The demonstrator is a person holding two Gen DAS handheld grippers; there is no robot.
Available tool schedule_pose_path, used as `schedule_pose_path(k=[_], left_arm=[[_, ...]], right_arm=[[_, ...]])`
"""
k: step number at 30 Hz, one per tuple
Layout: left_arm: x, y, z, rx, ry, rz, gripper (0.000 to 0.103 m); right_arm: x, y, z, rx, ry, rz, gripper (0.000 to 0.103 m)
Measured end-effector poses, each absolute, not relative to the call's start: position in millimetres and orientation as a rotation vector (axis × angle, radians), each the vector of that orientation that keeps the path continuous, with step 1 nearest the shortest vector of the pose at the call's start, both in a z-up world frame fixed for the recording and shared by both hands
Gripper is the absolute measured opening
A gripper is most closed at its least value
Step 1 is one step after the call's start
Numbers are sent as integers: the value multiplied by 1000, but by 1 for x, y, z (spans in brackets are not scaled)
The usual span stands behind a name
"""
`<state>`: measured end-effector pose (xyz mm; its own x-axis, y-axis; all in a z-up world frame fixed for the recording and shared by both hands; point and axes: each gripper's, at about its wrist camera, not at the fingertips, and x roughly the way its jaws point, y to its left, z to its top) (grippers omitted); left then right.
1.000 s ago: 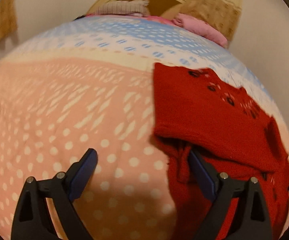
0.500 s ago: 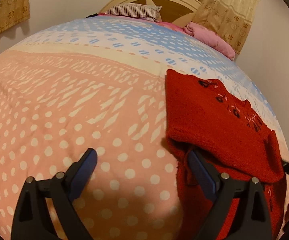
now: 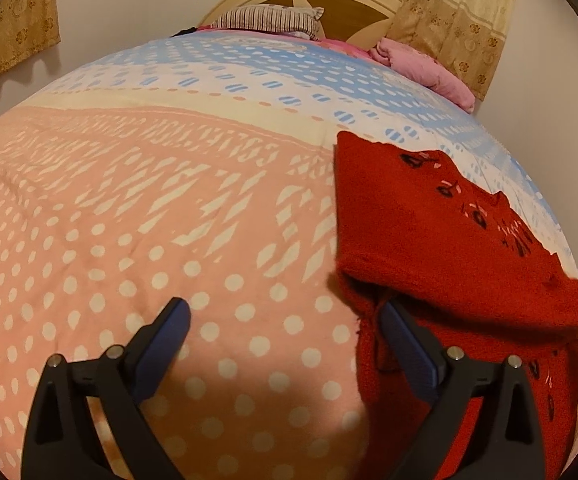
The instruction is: Fold small clothes
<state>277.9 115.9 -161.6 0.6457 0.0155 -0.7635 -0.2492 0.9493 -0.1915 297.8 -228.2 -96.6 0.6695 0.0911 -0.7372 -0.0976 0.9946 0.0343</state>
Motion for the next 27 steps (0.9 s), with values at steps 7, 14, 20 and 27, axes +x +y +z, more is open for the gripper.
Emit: schedule_pose_path(k=[7,14,20,27], left_arm=[[277,118,-162,-300,855,155,100],[276,118,-163,-290,856,162,100],[275,117,-162,-282,857,164,100],[276,117,-162,-278,859,166,101]], right_arm=[[293,-256,-126,-4,882,51,17],[271,-263,-143,37,886,87,17],[290,-270,-128,118,887,88,67],[328,-270,-149,58,985,-23,48]])
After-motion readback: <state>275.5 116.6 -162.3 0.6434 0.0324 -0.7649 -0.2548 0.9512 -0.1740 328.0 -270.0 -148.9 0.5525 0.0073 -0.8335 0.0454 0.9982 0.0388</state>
